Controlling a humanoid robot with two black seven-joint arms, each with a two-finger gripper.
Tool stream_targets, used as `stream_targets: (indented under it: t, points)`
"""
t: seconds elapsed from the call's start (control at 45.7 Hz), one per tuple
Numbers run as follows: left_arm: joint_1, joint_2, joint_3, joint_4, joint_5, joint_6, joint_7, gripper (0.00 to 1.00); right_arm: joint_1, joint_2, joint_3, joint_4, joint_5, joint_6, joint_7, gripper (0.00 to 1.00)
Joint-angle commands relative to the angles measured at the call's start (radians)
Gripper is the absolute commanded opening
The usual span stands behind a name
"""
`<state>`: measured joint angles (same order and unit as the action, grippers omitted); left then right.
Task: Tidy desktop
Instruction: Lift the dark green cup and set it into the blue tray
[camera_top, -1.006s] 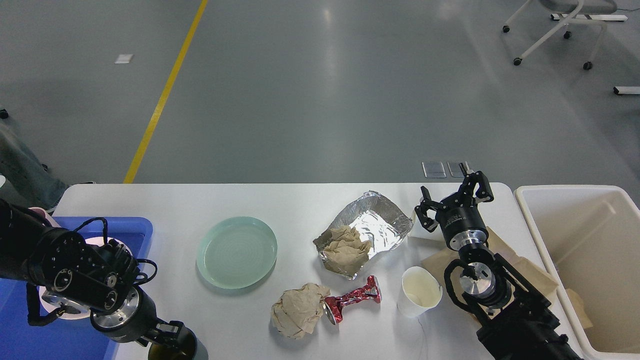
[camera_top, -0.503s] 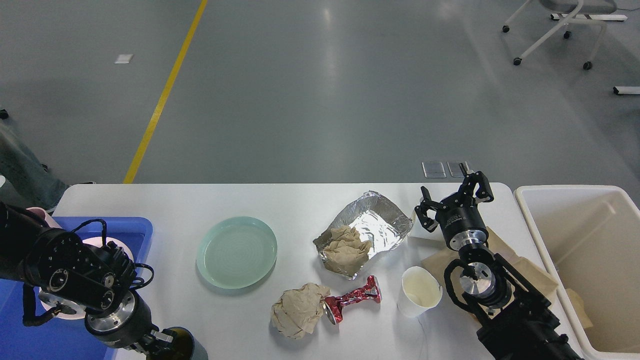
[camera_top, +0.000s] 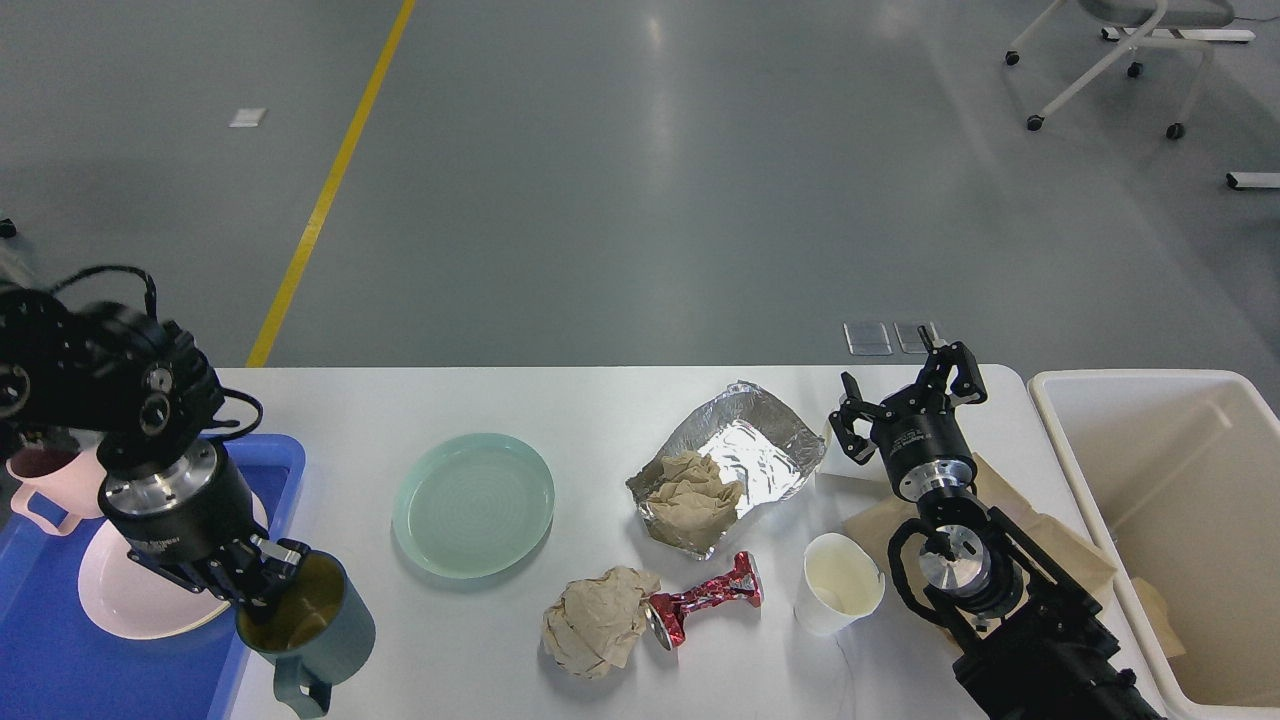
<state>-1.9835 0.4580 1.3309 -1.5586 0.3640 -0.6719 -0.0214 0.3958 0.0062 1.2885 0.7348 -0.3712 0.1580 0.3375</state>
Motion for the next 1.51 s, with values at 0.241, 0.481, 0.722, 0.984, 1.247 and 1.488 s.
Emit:
stream_targets:
  t: [0.241, 0.481, 0.722, 0.984, 1.247, 1.488]
  points:
    - [-0.578, -0.122, 0.191, -0.124, -0.284, -0.253, -0.011, 0.0, 0.0, 0.0, 0.0, 0.0, 0.0, 0.0, 0.0, 1.0]
    - [-0.643, -0.113, 0.246, -0.12, -0.3, -0.288, -0.026, 0.0, 0.0, -0.002, 0.0, 0.002, 0.0, 0.0, 0.0, 1.0]
    - [-0.514, 0.043, 0.306, -0.003, -0.234, -0.288, -0.008, 0.0, 0.0, 0.0, 0.0, 0.002, 0.0, 0.0, 0.0, 1.0]
    - [-0.149, 0.307, 0.222, 0.242, 0.079, -0.172, -0.02, 0.0, 0.0, 0.0, 0.0, 0.002, 0.0, 0.0, 0.0, 1.0]
    - [0.208, 0.551, -0.05, 0.356, 0.309, -0.049, -0.023, 0.0, -0.002, 0.0, 0.0, 0.002, 0.0, 0.0, 0.0, 1.0]
    - [0.489, 0.645, -0.22, 0.388, 0.392, 0.196, -0.026, 0.0, 0.0, 0.0, 0.0, 0.002, 0.0, 0.0, 0.0, 1.0]
